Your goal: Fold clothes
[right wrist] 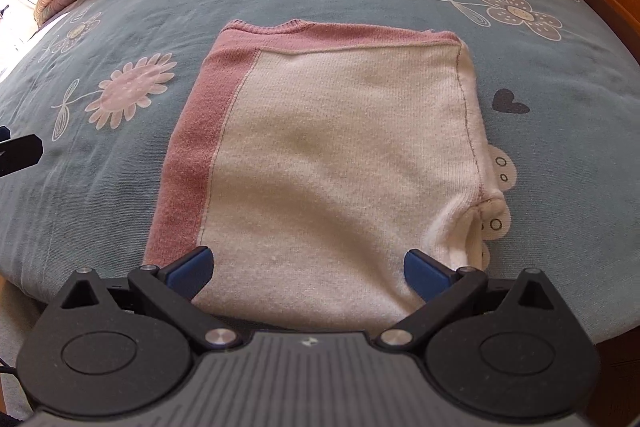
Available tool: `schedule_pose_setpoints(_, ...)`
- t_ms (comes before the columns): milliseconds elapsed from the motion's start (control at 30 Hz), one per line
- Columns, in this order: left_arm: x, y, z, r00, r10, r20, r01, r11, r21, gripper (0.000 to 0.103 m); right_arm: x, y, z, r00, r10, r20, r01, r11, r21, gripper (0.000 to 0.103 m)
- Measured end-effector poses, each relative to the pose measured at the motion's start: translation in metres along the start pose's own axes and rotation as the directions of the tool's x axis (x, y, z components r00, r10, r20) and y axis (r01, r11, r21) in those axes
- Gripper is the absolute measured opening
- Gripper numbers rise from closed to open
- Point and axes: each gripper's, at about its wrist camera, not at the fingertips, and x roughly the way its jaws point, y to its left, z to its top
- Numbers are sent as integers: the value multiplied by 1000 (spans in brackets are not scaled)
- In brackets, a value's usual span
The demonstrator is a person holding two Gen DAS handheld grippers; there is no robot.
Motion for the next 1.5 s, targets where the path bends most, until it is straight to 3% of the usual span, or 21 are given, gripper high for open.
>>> schedule_pose_setpoints(100,0,2,0,1000,5,-1,-5,1000,-6,93,-10,2,2,999,46,23,-46,999,13,103)
schedule_pose_setpoints(233,-1,4,0,1000,14,0,-14,1000,-15,93,-22,18,3,974,211,76,-211,977,-8,103)
schedule_pose_setpoints(400,-3,9,-3,1000,24,-4,-24,999,-24,93,4,36,-7,944,329,-7,-329,944,-5,103)
schedule_pose_setpoints(500,-4,13,-6,999,33,-8,-33,999,-30,93,6,35,-11,946,323,-18,-323,946,5,103)
schedule_pose_setpoints(567,-4,15,-7,999,36,-13,-36,999,-36,93,-6,30,-11,946,323,16,-323,946,-10,103)
schedule_pose_setpoints(700,1,17,-9,999,28,-29,-29,999,-43,93,-28,2,-11,965,228,126,-228,974,-20,103)
schedule_pose_setpoints(800,5,15,-11,999,10,-43,-12,999,-44,93,-19,-28,-15,983,156,100,-161,986,40,103)
schedule_pose_setpoints(900,9,12,-13,998,1,-58,-3,999,-37,93,-15,-48,-25,983,157,91,-165,983,85,103)
schedule_pose_setpoints(1000,13,12,-13,997,-5,-73,3,999,-36,93,-28,-52,-28,974,182,137,-195,977,86,103)
schedule_pose_setpoints(1333,38,3,-3,975,-179,-132,163,979,-123,93,-44,-77,-28,958,174,229,-211,966,148,103)
schedule_pose_setpoints(1500,58,-12,9,947,-278,-162,253,954,-161,93,-41,-97,-33,951,181,252,-235,951,201,103)
